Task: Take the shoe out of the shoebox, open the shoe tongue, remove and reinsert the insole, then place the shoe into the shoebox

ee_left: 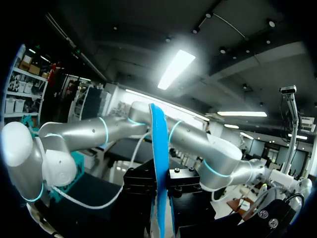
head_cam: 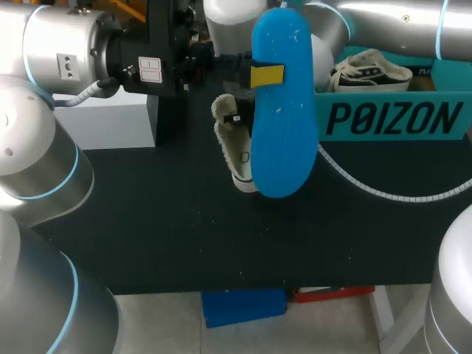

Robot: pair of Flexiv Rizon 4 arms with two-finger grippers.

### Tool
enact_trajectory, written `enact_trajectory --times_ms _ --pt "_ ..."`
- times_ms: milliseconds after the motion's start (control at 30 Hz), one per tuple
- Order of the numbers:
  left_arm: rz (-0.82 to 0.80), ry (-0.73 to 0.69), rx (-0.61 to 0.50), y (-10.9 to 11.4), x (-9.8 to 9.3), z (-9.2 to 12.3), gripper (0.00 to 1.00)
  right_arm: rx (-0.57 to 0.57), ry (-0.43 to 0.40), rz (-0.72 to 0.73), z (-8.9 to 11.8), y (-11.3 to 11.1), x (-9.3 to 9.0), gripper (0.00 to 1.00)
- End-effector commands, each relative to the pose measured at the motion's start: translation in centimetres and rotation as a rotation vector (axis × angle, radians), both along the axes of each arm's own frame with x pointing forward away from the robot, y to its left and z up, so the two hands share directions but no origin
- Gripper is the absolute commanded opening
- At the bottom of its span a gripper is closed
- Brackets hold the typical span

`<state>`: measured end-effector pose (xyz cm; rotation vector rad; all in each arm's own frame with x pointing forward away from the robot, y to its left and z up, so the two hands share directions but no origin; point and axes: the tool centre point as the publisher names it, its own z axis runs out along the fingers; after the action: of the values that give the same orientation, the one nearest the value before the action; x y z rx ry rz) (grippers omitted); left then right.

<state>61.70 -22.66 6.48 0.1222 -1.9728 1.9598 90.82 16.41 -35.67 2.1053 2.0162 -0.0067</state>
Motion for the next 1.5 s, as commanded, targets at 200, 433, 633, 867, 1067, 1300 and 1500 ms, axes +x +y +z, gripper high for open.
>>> enact_trajectory --times_ms 200,433,633,867,1067,1300,1500 --pt "0.003 0.000 0.002 -0.1 -0.1 -0.1 0.00 0.042 -0.072 -0.258 -2.9 -0.3 0.0 0.00" --pt "0.003 0.000 0.002 -0.1 -0.1 -0.1 0.00 0.038 -0.070 -0.190 -3.8 0.1 0.2 0.00" --pt "0.003 0.000 0.002 -0.1 -0.1 -0.1 0.00 0.065 -0.066 -0.142 -4.2 0.4 0.1 0.00" --pt "0.003 0.000 0.002 -0.1 -0.1 -0.1 0.00 0.101 -0.040 -0.073 -5.0 1.3 -0.6 0.00" --pt "0.003 0.000 0.002 -0.1 -0.1 -0.1 0.00 0.103 -0.020 -0.050 -5.4 1.3 -0.8 1.00" --pt "0.003 0.000 0.002 -0.1 -0.1 -0.1 0.00 0.131 -0.041 -0.064 -4.2 0.9 -1.4 1.00" --pt "0.003 0.000 0.002 -0.1 -0.1 -0.1 0.00 0.358 -0.014 -0.003 -0.6 0.4 -2.4 1.00"
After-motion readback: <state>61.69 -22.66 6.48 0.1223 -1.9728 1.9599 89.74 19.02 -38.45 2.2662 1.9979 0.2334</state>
